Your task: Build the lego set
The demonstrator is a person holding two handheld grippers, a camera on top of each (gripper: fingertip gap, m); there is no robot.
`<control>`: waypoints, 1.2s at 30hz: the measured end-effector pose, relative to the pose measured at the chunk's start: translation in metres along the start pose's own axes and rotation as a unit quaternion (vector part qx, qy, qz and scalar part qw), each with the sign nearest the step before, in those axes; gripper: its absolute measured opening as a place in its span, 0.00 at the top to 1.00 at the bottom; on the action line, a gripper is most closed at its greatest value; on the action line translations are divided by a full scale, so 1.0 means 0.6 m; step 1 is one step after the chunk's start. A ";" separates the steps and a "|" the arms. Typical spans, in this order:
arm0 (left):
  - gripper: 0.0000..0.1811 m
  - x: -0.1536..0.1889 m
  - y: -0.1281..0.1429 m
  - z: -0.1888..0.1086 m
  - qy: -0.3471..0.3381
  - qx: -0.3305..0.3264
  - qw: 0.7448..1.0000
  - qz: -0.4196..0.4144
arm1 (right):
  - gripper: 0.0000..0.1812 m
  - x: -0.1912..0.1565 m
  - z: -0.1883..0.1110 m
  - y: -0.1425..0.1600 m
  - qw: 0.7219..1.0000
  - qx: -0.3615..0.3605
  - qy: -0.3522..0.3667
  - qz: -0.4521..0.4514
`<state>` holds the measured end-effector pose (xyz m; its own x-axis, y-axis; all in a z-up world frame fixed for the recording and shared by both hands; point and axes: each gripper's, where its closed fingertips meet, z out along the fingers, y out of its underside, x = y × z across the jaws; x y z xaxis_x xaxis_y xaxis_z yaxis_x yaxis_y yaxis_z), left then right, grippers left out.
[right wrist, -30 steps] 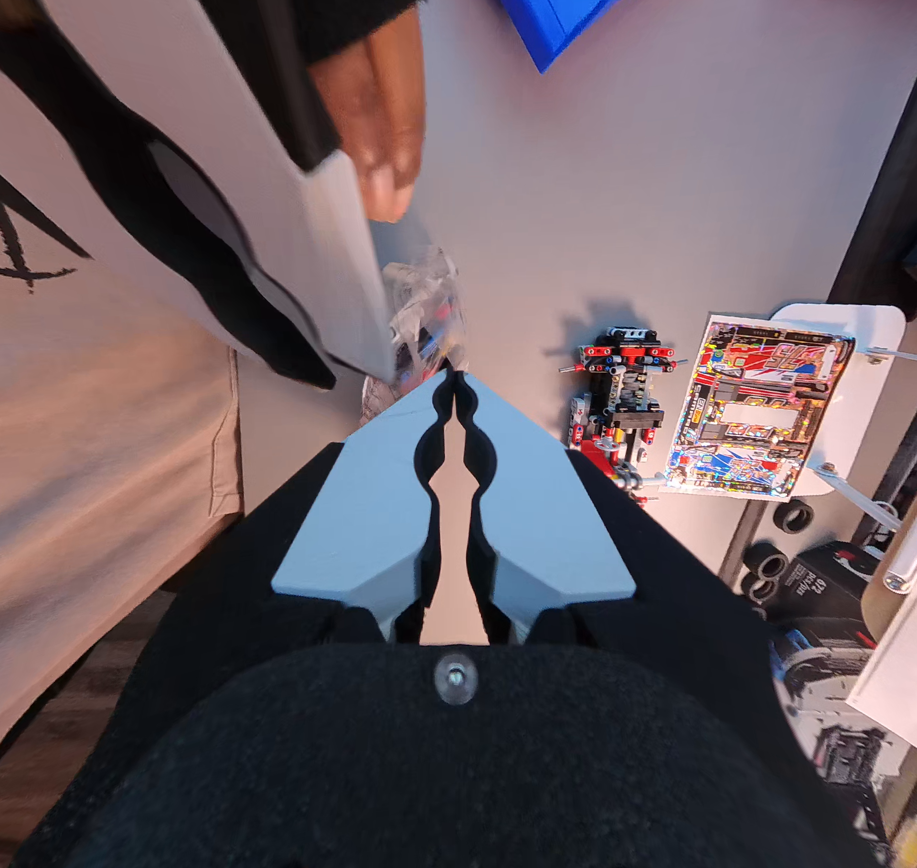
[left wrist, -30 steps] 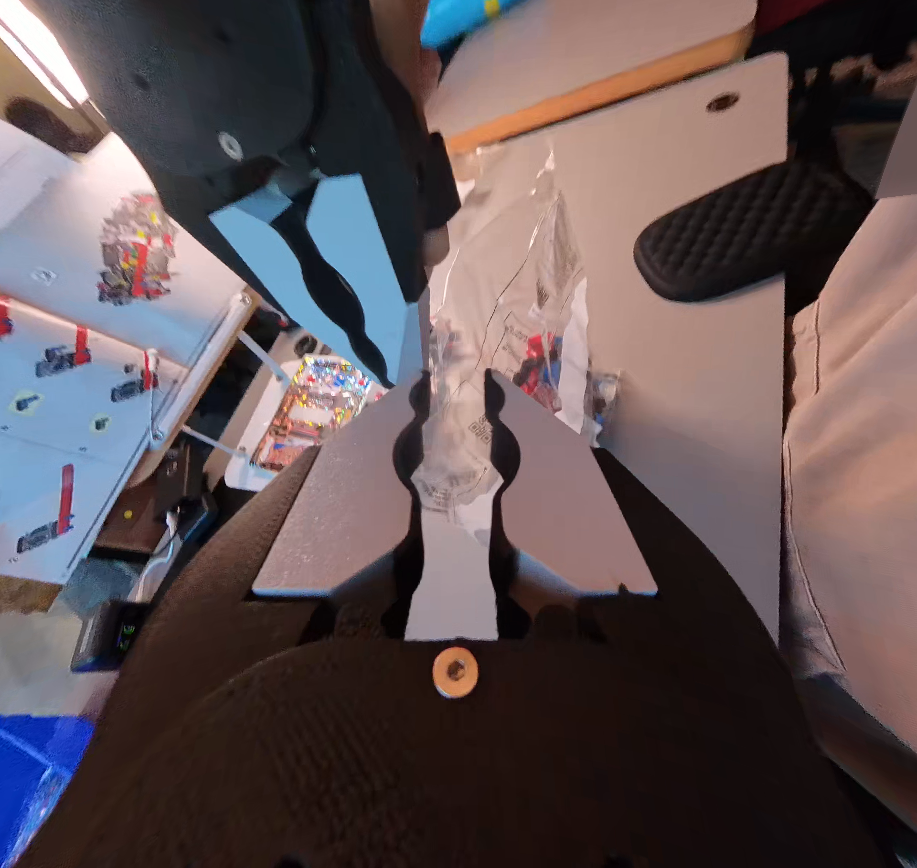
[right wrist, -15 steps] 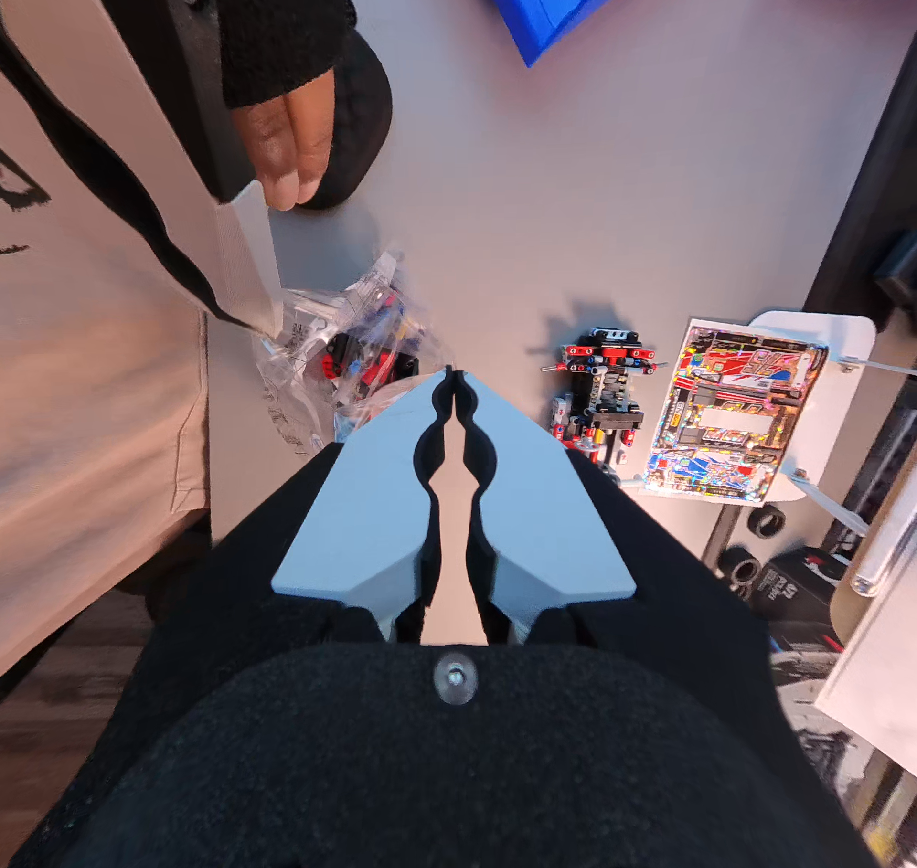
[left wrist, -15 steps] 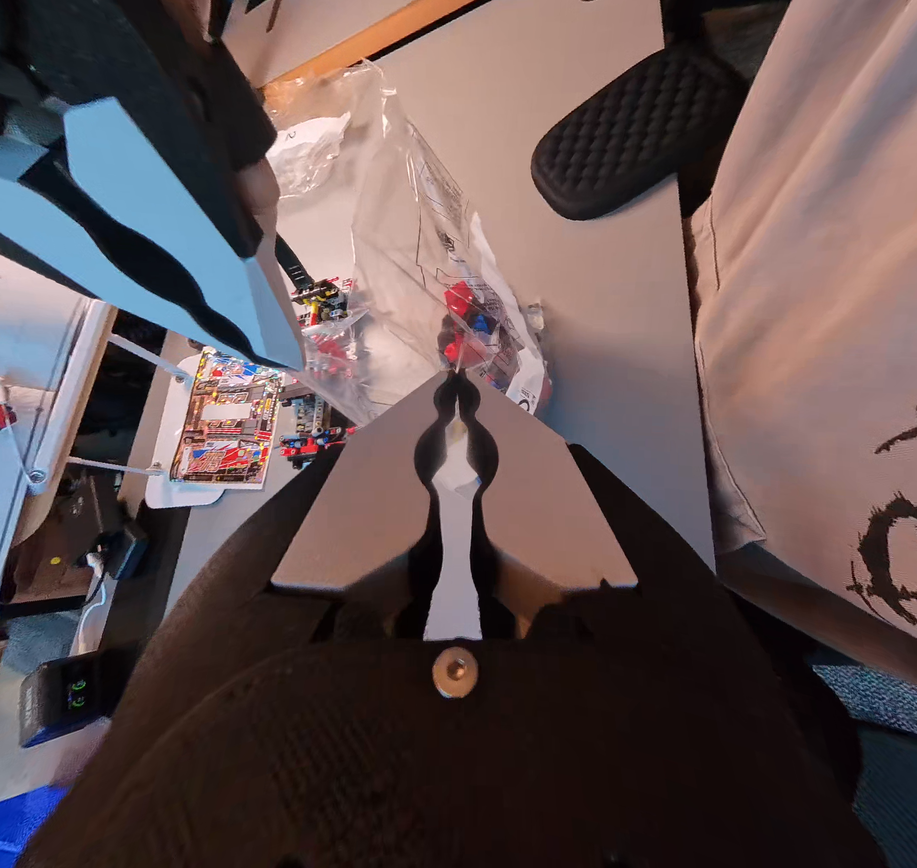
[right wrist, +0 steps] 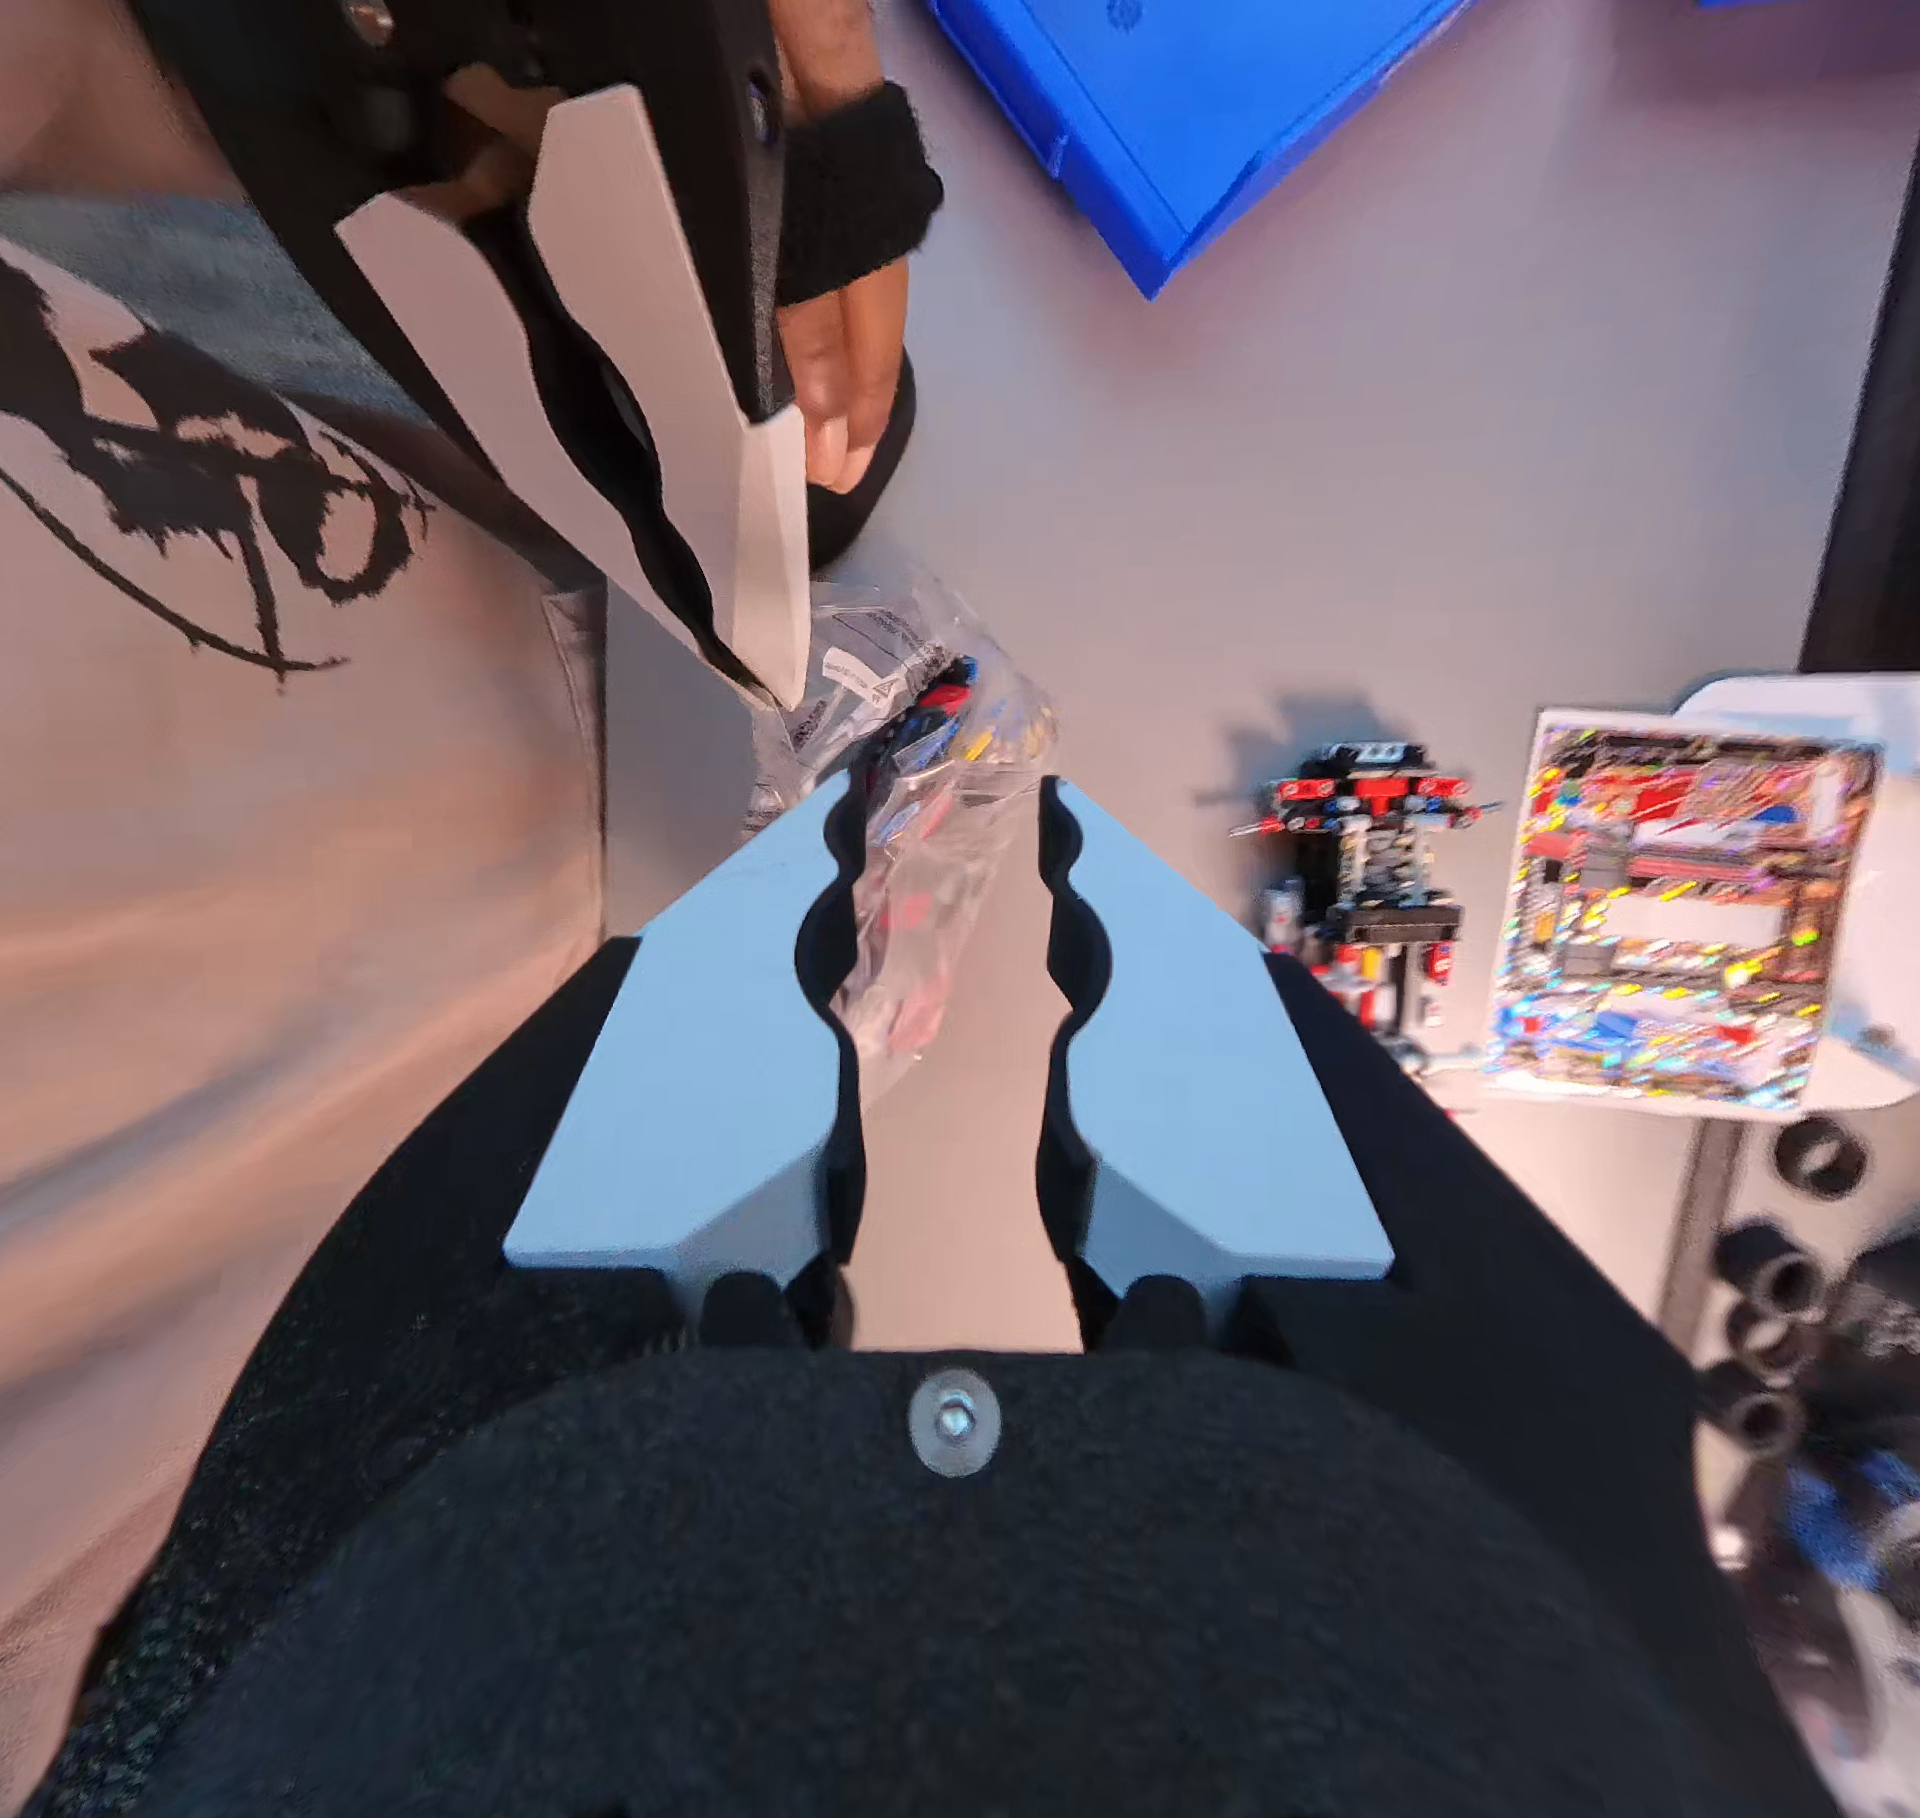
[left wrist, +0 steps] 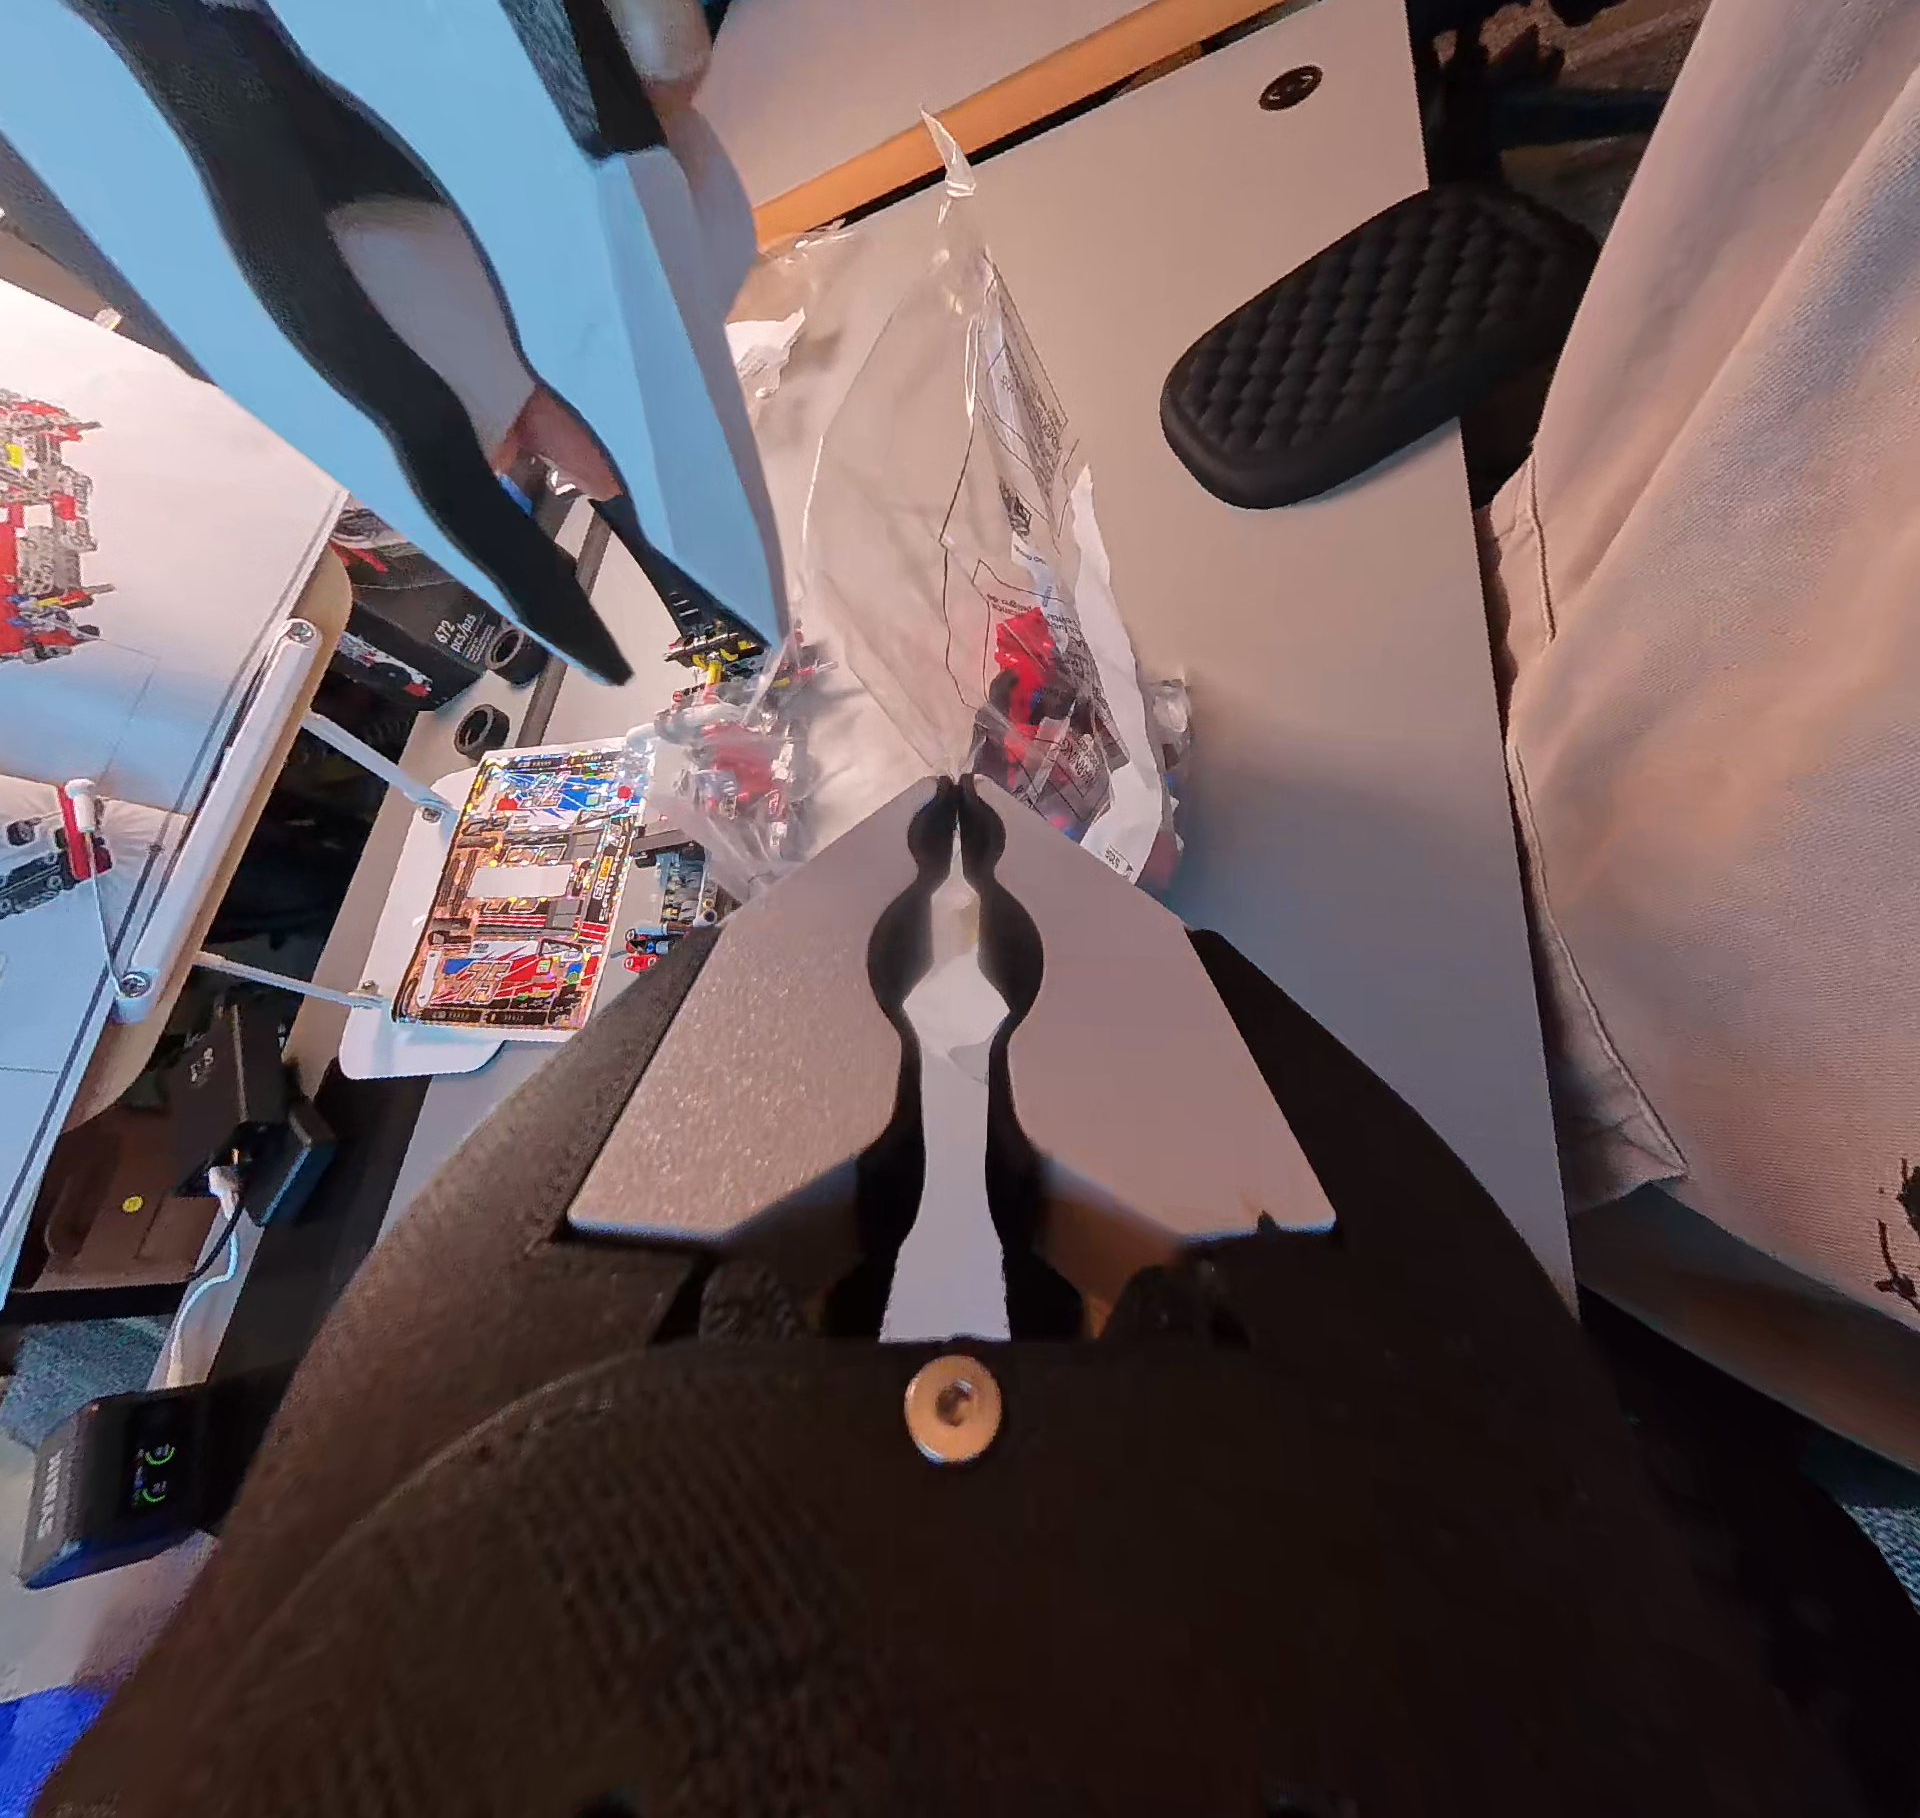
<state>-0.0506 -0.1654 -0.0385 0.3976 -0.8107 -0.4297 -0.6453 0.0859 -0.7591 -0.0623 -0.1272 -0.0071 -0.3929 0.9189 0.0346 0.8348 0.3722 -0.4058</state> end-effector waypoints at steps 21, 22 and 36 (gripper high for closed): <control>0.90 -0.024 -0.057 0.020 -0.002 0.037 0.995 -0.093 | 1.00 -0.006 0.026 0.028 0.997 -0.034 0.018 0.072; 0.92 -0.026 -0.053 0.029 -0.006 0.021 0.995 -0.093 | 1.00 -0.005 0.025 0.029 0.997 -0.035 0.023 0.071; 1.00 0.020 -0.071 0.012 0.046 0.037 0.997 -0.057 | 1.00 0.010 0.007 0.051 0.998 -0.019 0.049 0.032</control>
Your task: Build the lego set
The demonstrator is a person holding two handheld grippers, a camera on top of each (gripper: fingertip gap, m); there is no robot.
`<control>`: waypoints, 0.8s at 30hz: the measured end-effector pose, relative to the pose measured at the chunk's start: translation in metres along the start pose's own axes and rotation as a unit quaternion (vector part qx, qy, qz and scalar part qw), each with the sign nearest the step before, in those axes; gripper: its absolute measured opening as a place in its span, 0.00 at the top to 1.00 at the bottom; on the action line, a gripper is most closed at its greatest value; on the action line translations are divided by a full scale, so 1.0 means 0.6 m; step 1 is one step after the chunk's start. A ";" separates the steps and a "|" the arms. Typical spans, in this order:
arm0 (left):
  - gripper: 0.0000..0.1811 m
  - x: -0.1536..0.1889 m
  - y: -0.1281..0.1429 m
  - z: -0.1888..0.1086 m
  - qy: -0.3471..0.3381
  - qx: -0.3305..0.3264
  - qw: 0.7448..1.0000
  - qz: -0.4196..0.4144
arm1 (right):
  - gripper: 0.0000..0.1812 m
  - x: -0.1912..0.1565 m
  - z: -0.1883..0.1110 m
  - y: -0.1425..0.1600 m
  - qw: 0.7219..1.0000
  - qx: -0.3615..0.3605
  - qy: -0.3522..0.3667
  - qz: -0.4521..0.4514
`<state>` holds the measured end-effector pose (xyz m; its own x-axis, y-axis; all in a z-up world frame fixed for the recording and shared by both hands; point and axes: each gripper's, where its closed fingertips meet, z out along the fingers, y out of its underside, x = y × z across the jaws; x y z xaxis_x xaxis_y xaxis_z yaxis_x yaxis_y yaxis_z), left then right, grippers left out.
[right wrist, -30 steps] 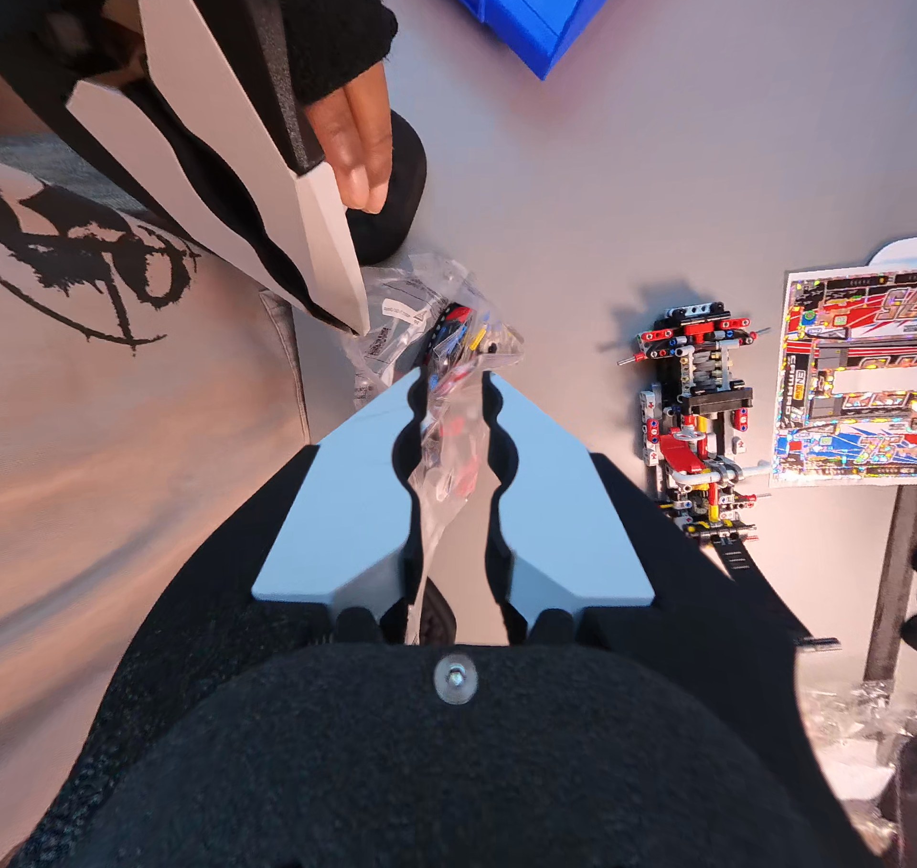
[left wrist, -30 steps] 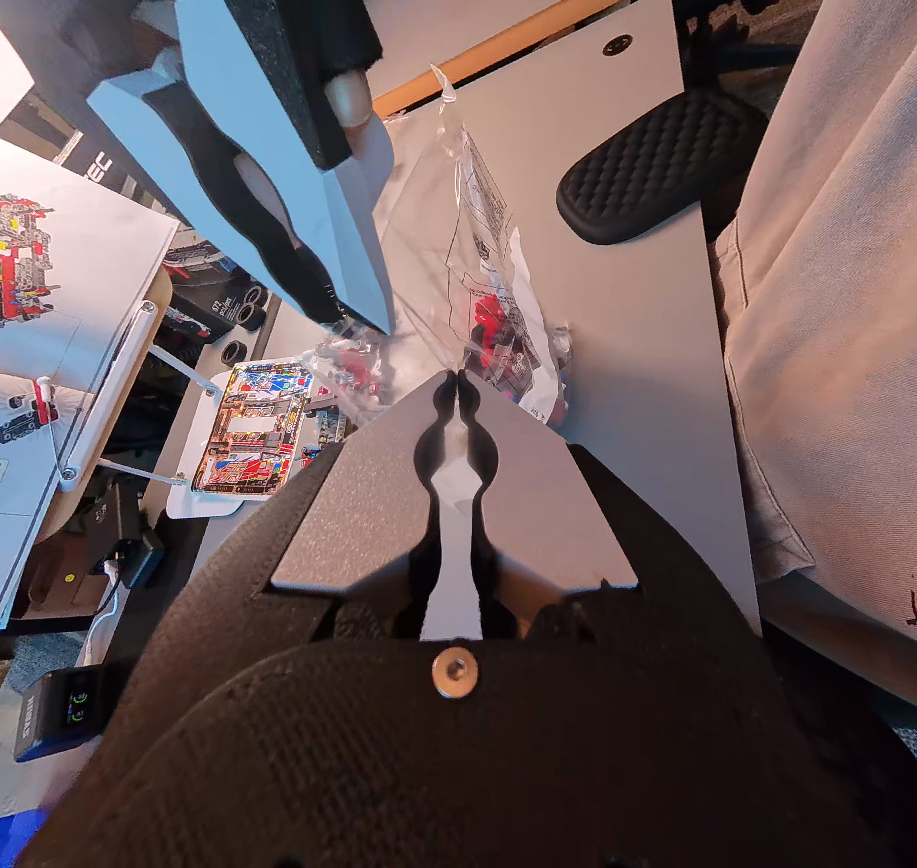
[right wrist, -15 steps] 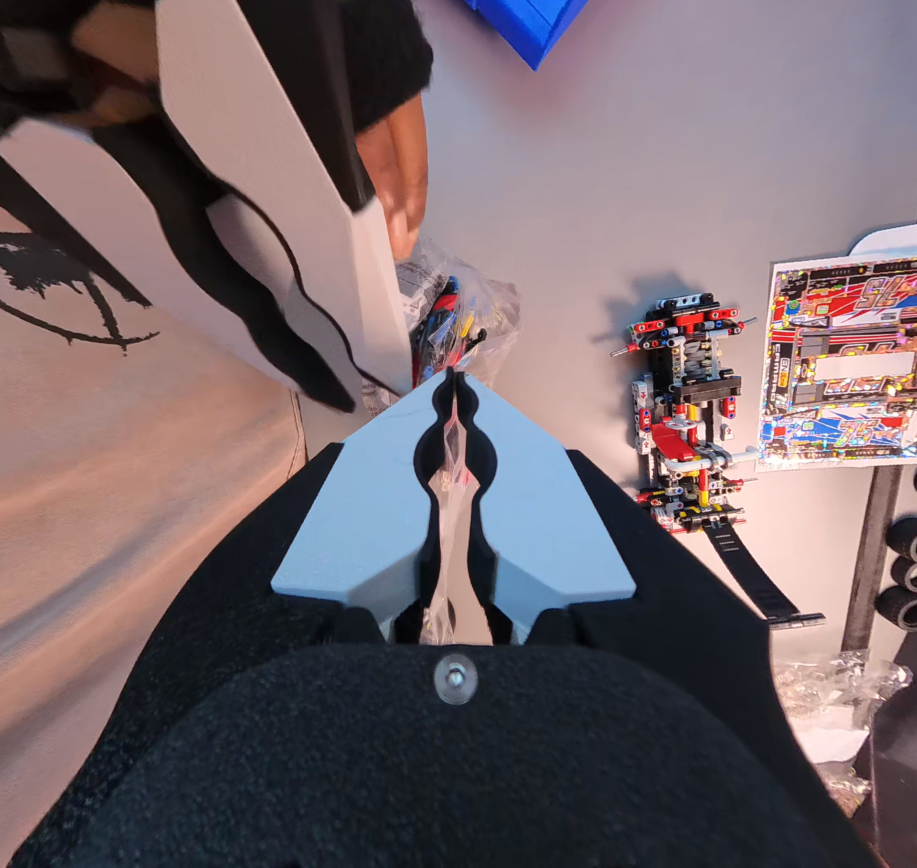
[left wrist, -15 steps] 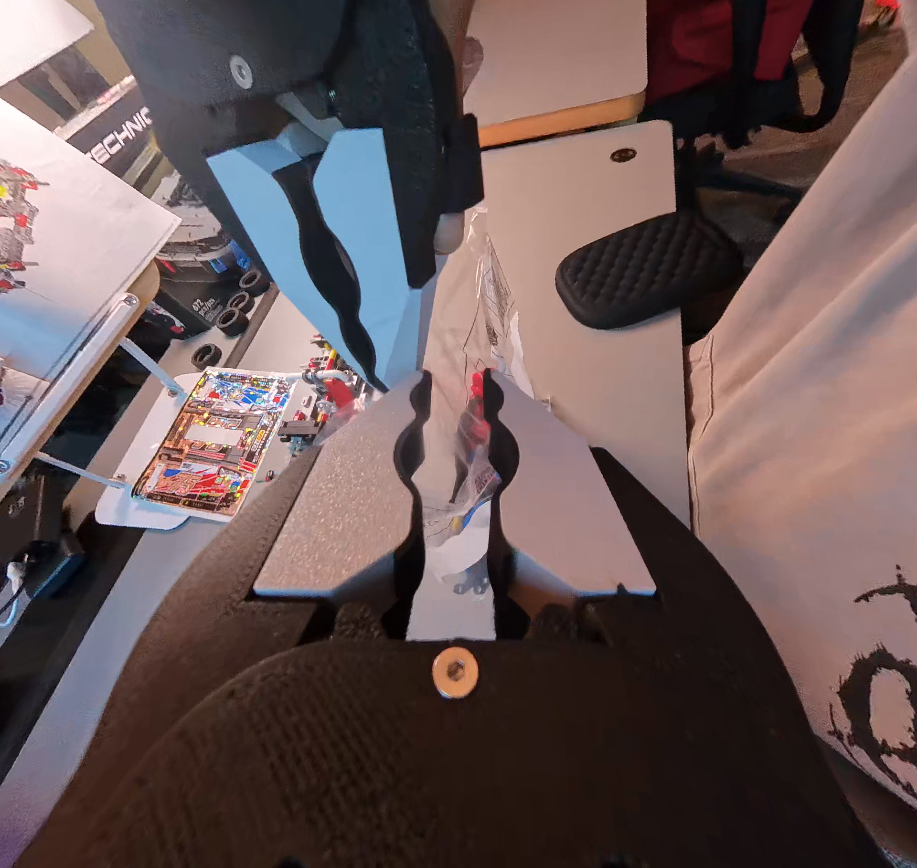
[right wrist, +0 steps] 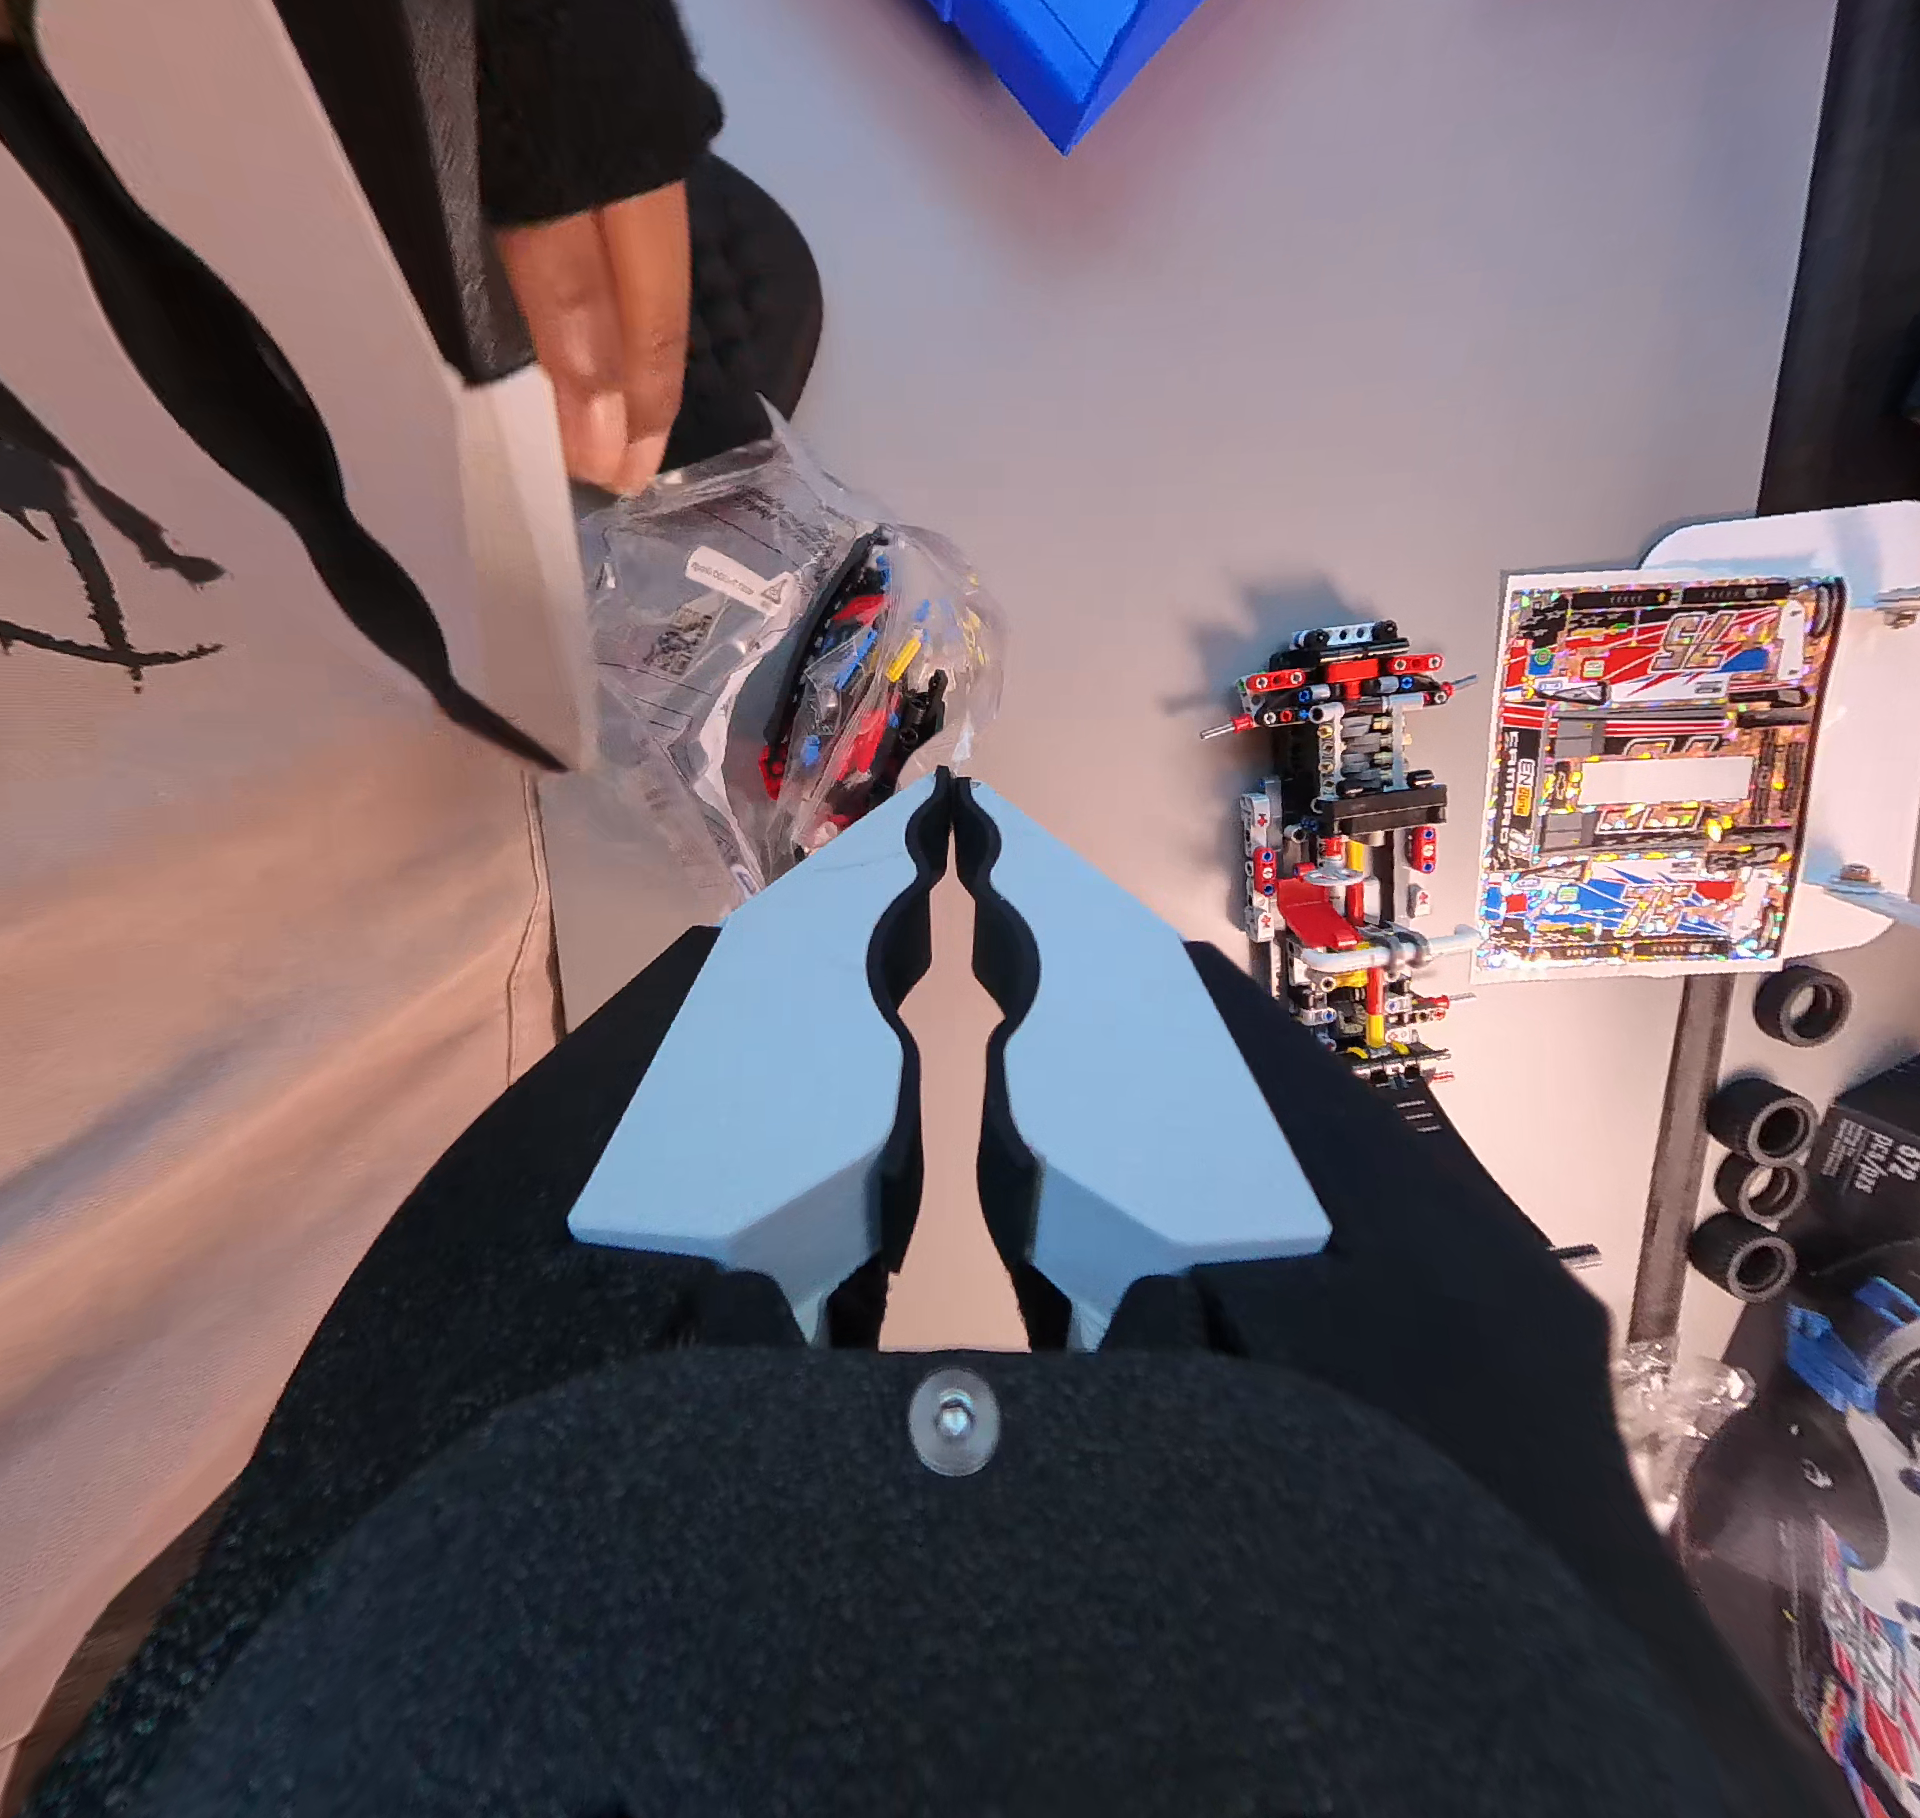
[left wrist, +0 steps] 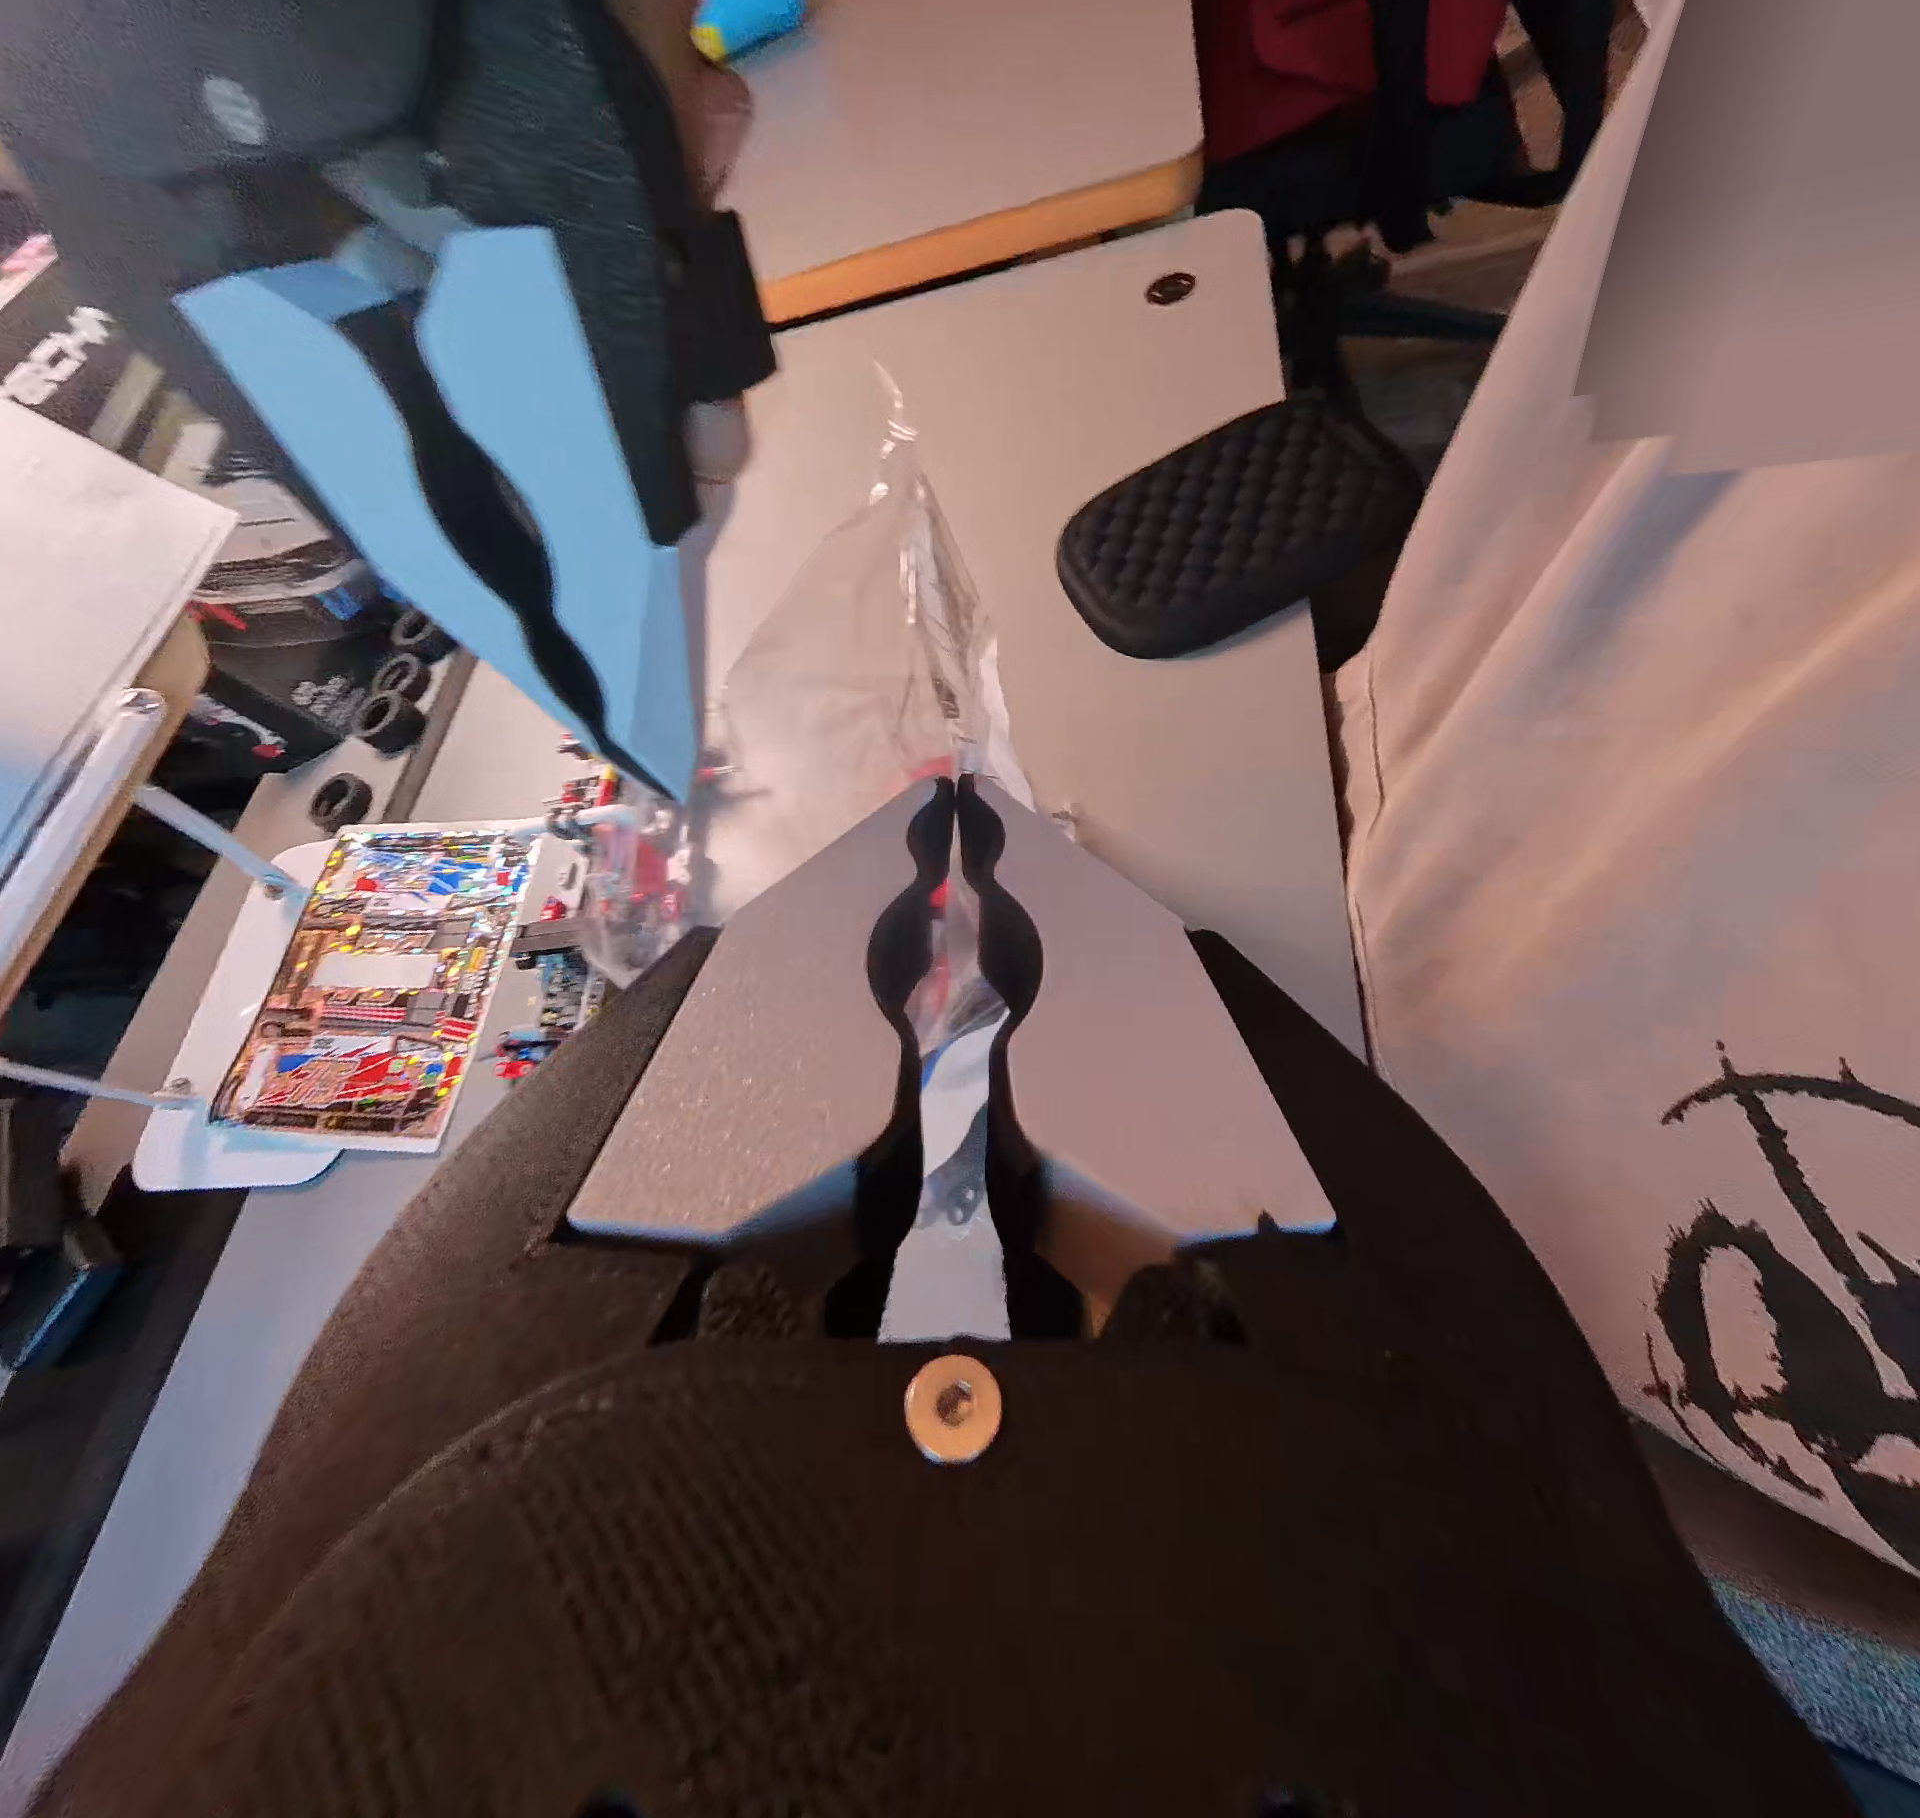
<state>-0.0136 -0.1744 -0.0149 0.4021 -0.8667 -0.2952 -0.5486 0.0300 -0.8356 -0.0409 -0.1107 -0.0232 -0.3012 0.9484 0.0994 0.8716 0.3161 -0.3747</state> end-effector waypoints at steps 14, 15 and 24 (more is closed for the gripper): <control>1.00 -0.043 0.011 0.065 -0.078 -0.095 0.990 0.066 | 0.91 -0.011 -0.012 0.015 1.000 0.015 0.022 0.010; 1.00 -0.042 0.012 0.064 -0.076 -0.097 0.990 0.065 | 0.89 -0.017 -0.013 0.023 1.000 0.012 0.017 0.012; 1.00 -0.033 0.009 0.064 -0.069 -0.102 0.989 0.081 | 0.87 -0.035 -0.035 0.034 0.999 0.035 0.009 0.012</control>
<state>0.0038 -0.1379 -0.0314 0.3855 -0.7819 -0.4900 -0.7447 0.0499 -0.6655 -0.0087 -0.1237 -0.0138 -0.2733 0.9560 0.1065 0.8485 0.2918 -0.4415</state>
